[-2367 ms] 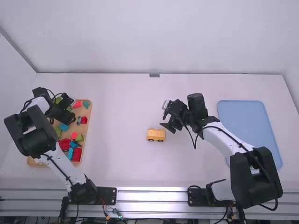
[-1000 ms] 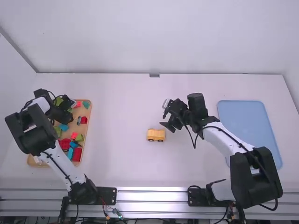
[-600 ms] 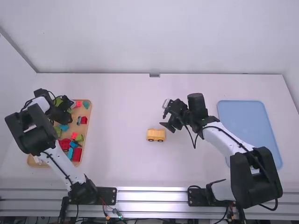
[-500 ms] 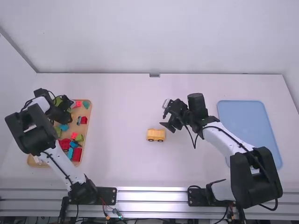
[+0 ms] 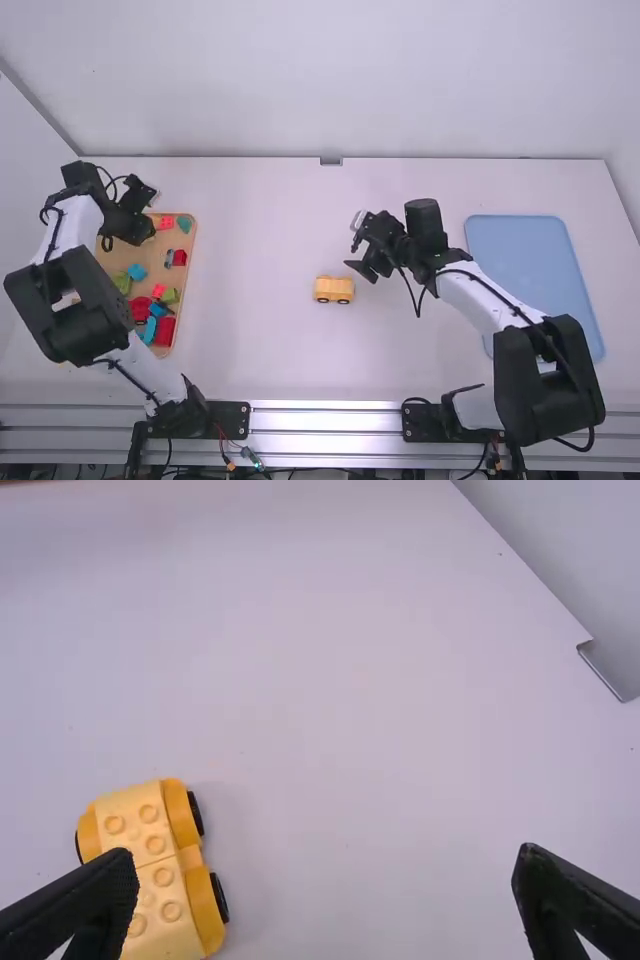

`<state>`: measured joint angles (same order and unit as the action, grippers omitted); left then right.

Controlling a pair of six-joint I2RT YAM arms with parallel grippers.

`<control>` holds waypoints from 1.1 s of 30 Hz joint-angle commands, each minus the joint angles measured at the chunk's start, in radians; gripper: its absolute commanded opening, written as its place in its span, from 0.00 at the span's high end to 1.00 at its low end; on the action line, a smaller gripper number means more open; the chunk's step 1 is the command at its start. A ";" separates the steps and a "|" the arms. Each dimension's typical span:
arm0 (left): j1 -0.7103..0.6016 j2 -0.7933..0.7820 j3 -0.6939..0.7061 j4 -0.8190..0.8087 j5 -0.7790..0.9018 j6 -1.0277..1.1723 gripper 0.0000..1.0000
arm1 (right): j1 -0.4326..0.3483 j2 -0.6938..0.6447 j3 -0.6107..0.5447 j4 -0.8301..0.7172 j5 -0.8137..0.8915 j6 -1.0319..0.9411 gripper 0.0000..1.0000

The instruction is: Assemble lego blocks to make yellow taxi

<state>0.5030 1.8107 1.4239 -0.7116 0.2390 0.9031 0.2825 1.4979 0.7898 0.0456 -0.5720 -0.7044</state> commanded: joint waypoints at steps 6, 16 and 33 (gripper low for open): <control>-0.384 -0.021 -0.103 -0.098 0.076 0.142 0.98 | -0.042 -0.020 -0.003 0.064 -0.033 0.175 0.01; -0.809 -0.021 -0.363 0.173 -0.092 0.163 0.99 | -0.113 -0.121 -0.004 -0.018 -0.033 0.237 0.01; -0.822 0.046 -0.434 0.278 0.056 0.275 0.98 | -0.126 -0.184 -0.005 -0.112 -0.033 0.236 0.01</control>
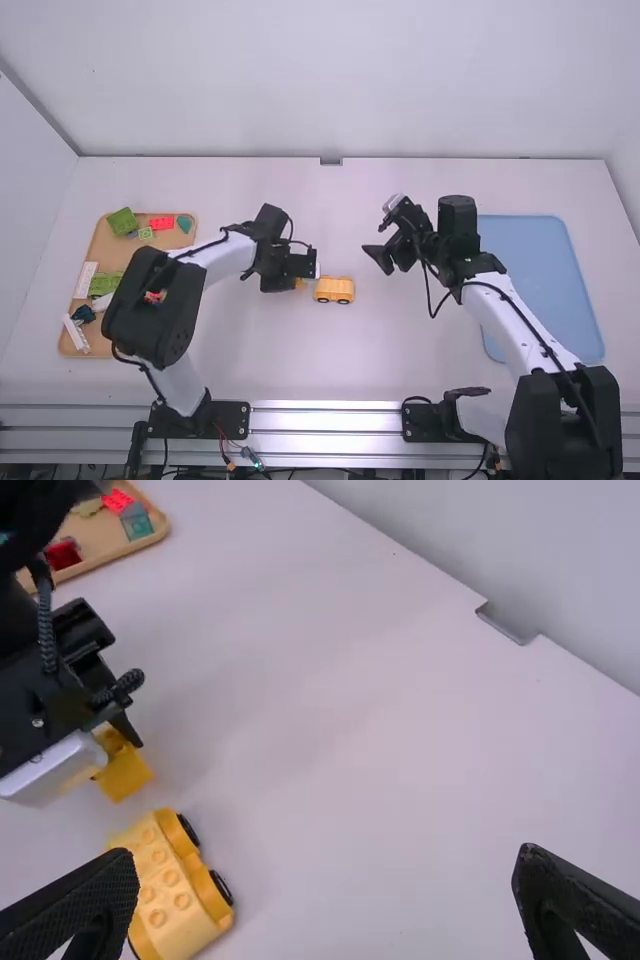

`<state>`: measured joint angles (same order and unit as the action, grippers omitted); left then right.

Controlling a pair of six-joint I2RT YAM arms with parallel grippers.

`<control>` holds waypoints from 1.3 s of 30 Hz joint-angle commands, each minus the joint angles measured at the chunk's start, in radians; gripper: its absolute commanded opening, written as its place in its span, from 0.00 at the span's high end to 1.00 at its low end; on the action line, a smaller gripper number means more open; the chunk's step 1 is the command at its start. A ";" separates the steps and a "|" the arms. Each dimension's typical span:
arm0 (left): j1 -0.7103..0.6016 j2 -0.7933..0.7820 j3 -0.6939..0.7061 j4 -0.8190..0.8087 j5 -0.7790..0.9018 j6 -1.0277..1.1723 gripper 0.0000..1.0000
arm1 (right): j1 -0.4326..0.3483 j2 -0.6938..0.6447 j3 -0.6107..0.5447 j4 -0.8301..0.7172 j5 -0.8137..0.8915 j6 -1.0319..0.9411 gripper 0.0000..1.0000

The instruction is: Assemble lego blocks to make yellow taxi

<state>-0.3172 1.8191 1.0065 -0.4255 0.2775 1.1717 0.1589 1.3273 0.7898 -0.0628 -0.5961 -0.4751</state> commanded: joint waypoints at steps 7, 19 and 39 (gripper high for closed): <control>0.038 0.081 0.006 -0.012 0.022 0.014 0.99 | -0.002 -0.015 -0.005 -0.010 -0.009 0.004 0.01; 0.037 0.082 0.006 -0.010 0.024 0.042 0.43 | -0.002 -0.014 -0.005 -0.017 -0.009 -0.003 0.01; 0.364 0.227 -0.085 0.140 0.806 0.338 0.04 | 0.000 -0.013 -0.005 -0.021 -0.041 -0.013 0.01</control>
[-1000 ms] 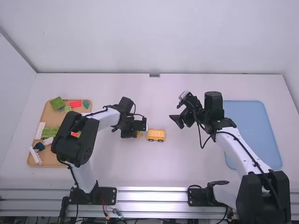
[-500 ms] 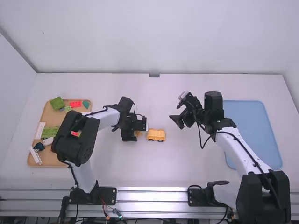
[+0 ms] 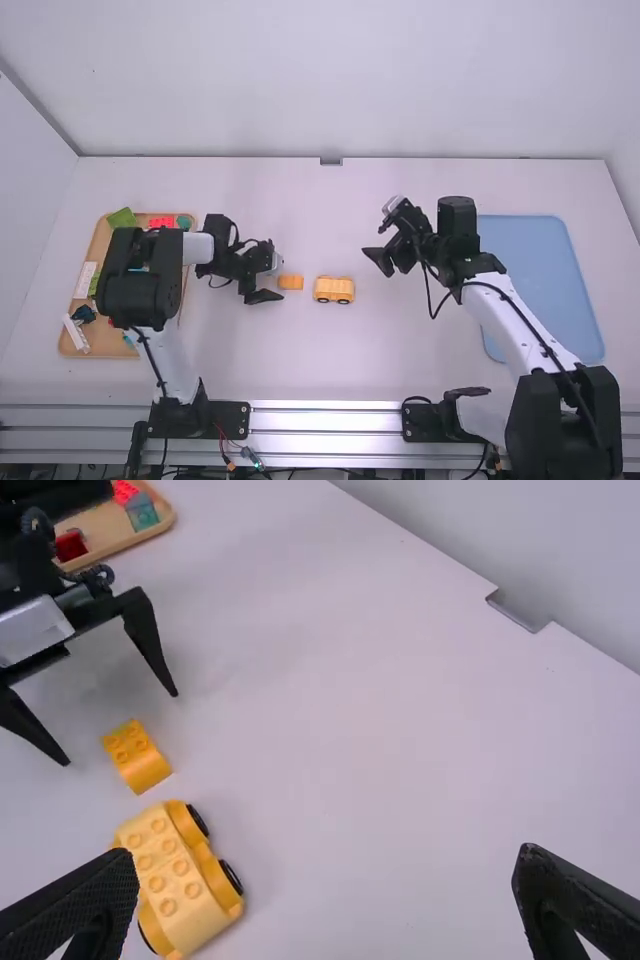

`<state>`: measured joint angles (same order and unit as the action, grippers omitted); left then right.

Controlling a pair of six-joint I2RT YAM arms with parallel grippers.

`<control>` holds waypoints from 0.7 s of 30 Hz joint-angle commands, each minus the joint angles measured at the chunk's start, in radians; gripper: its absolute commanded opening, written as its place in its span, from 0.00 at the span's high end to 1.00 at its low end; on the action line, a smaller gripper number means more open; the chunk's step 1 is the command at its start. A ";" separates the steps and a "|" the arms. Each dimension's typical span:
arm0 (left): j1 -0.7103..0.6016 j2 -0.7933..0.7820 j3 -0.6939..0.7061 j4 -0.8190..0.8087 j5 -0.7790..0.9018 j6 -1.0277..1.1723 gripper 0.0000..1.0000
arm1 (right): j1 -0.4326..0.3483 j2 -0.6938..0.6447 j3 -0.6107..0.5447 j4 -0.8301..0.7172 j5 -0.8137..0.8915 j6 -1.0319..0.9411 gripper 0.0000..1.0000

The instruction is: Assemble lego blocks to make yellow taxi

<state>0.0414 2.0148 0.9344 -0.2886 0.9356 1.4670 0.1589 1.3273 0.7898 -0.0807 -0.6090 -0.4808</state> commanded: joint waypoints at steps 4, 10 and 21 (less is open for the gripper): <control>0.026 0.095 -0.014 0.034 0.235 0.068 0.07 | -0.002 -0.013 -0.005 -0.005 -0.056 -0.024 0.01; 0.010 0.132 -0.011 0.072 0.252 0.075 0.22 | -0.001 -0.013 -0.005 -0.003 -0.056 -0.024 0.01; 0.004 0.133 -0.013 0.099 0.254 0.076 0.55 | -0.001 -0.013 -0.005 -0.004 -0.056 -0.024 0.01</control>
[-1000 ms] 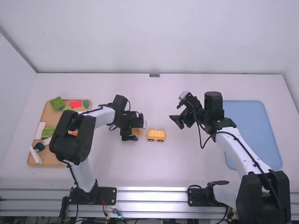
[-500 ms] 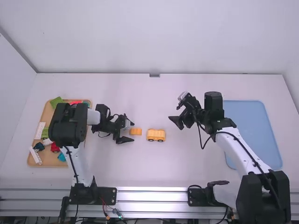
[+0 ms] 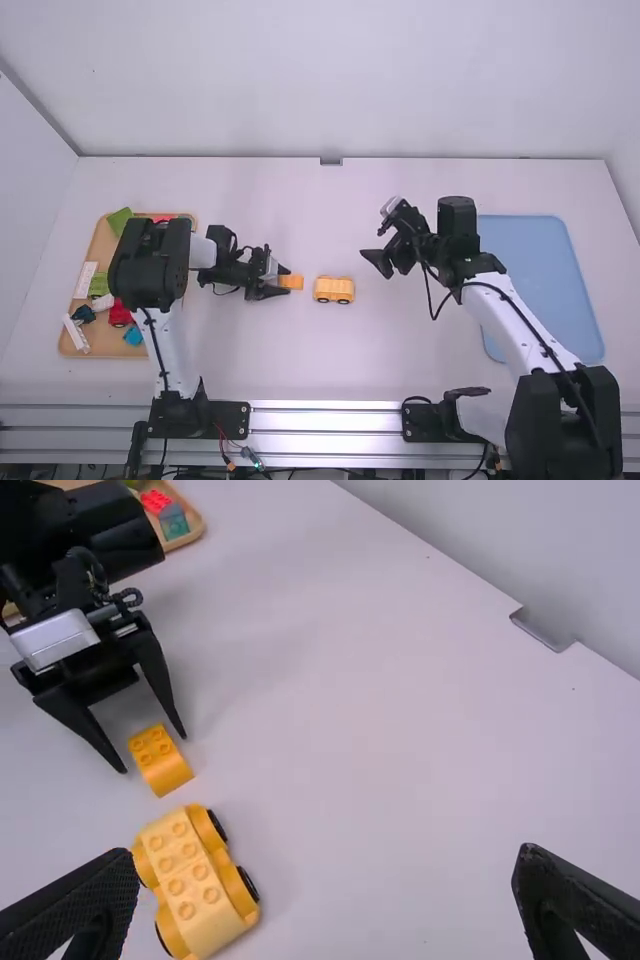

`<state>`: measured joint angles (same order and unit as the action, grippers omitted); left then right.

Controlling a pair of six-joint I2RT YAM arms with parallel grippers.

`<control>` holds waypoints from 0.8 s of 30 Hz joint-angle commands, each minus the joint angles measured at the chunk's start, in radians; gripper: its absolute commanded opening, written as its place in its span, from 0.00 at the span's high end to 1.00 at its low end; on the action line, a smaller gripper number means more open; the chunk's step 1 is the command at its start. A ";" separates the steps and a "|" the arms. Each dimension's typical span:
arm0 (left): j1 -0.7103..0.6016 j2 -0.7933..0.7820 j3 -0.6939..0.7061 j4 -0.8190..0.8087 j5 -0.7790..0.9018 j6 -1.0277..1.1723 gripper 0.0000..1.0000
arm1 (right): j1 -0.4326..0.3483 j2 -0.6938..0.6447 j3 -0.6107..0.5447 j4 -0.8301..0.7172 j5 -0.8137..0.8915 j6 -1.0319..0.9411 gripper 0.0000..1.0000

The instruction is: Assemble lego blocks to make yellow taxi

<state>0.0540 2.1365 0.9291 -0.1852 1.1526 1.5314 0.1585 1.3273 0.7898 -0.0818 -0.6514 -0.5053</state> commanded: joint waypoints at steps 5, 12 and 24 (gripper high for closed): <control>-0.008 0.011 -0.007 -0.002 0.033 0.010 0.71 | -0.001 -0.013 -0.005 -0.002 -0.053 0.000 0.02; -0.012 0.010 -0.007 -0.012 0.008 0.009 0.60 | -0.002 -0.013 -0.005 -0.002 -0.055 0.000 0.01; -0.016 0.010 0.005 -0.027 -0.020 0.007 0.75 | -0.002 -0.013 -0.005 -0.006 -0.055 0.000 0.01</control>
<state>0.0448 2.1365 0.9291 -0.1997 1.1290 1.5387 0.1589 1.3273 0.7898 -0.0814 -0.6960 -0.5018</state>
